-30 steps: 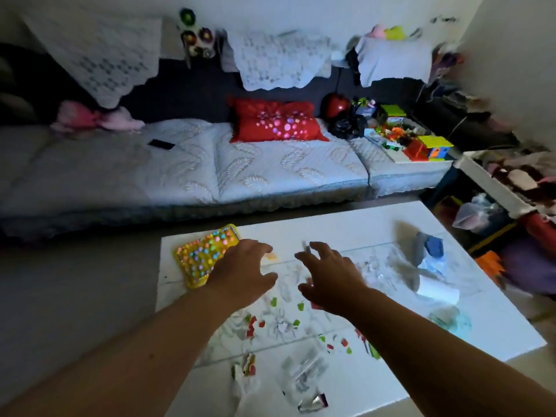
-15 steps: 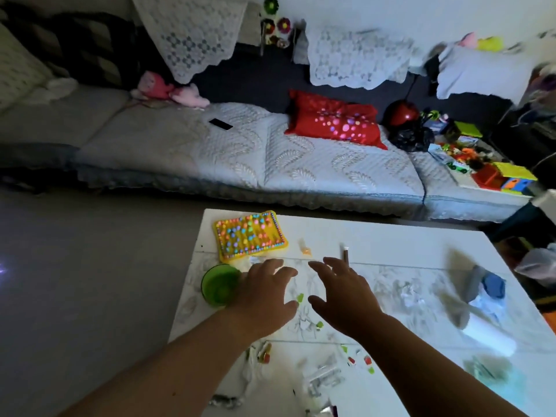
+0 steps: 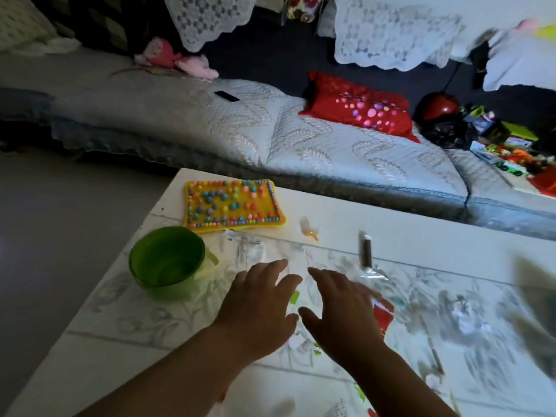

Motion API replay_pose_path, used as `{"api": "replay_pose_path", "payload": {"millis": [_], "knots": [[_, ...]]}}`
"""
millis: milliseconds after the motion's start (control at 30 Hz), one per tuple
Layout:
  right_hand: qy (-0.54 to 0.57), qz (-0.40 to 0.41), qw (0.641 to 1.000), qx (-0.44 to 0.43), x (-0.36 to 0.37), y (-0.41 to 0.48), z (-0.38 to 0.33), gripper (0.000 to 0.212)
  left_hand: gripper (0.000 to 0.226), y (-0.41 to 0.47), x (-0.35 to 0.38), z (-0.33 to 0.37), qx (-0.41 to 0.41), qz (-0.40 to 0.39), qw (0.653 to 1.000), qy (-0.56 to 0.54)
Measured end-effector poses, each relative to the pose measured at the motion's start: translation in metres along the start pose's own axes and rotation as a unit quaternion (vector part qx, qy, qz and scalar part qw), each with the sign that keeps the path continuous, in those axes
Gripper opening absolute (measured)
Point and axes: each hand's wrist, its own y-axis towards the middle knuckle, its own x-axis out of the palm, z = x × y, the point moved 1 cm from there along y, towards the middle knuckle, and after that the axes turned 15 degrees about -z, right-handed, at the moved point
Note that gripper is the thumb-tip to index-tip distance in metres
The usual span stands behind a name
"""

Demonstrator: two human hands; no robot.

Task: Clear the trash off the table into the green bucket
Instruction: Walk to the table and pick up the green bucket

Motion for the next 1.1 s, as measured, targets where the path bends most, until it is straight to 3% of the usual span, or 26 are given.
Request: {"api": "replay_pose_path", "payload": {"millis": [333,867,1100], "knots": [[-0.04,0.09,0.995,-0.02,0.068,0.013,0.028,0.072,0.061,0.022,0.075,0.007,0.018,0.066,0.997,0.018],[-0.091,0.169,0.981,-0.045,0.057,-0.207,-0.028,0.066,0.065,-0.189,0.051,0.071,0.009,0.169,0.985,0.042],[-0.095,0.167,0.98,-0.057,0.077,-0.272,-0.036,0.063,0.065,-0.259,0.071,0.085,-0.002,0.161,0.987,0.022]]}}
